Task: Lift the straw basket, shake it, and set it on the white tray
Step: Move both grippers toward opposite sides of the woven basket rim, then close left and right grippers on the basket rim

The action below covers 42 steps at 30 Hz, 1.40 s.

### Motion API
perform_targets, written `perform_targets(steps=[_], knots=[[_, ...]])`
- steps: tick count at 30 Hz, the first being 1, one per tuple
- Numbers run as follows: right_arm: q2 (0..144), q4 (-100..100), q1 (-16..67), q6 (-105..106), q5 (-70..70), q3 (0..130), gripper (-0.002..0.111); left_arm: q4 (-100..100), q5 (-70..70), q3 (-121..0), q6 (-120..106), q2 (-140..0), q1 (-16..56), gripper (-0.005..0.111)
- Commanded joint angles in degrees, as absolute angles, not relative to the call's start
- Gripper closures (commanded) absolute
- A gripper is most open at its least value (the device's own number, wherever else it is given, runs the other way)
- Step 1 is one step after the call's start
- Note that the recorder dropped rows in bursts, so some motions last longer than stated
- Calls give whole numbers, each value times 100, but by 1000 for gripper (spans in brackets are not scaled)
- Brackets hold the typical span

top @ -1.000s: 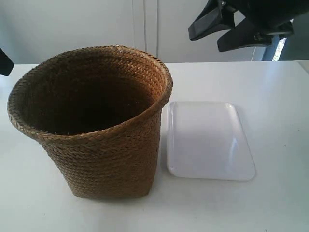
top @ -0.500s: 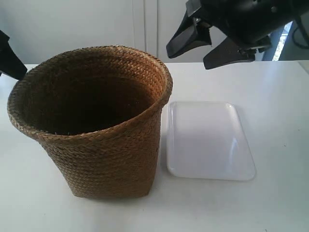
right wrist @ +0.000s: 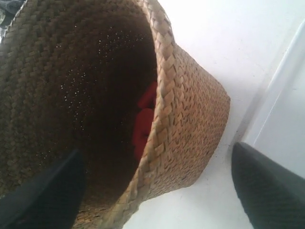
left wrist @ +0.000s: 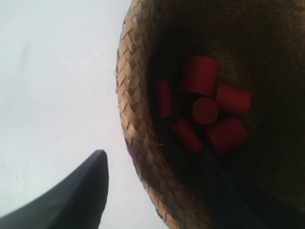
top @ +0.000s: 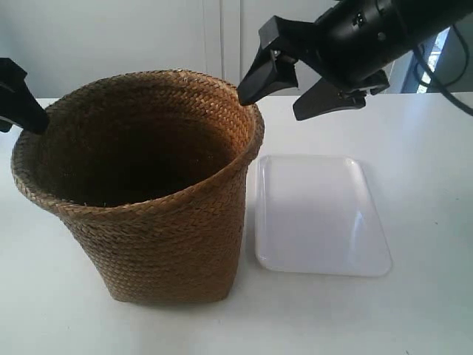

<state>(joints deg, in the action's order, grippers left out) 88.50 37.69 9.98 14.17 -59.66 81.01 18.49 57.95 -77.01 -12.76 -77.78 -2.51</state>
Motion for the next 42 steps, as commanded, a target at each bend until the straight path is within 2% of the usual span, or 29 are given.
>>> perform_targets(steps=[1, 7, 19, 23, 29, 42], knots=[[9059, 3747, 1027, 1232, -6075, 8281, 30, 1931, 5809, -7667, -1309, -7815, -266, 45], [9270, 3784, 1027, 1216, -6252, 8689, 31, 1971, 5820, -7667, -1338, -7869, -266, 45], [9264, 3784, 1042, 1127, -5629, 8716, 30, 1971, 5844, -7667, -1379, -7869, -266, 45], [9264, 3637, 1204, 1127, -5460, 8745, 29, 1971, 5831, -7667, -1379, -7869, -266, 45], [9342, 2388, 1554, 399, -5488, 8745, 29, 1971, 5821, -7667, -1379, -7869, -266, 45], [9661, 2180, 1825, 284, -5619, 8745, 29, 2229, 6085, -7667, -1529, -8346, -266, 45]])
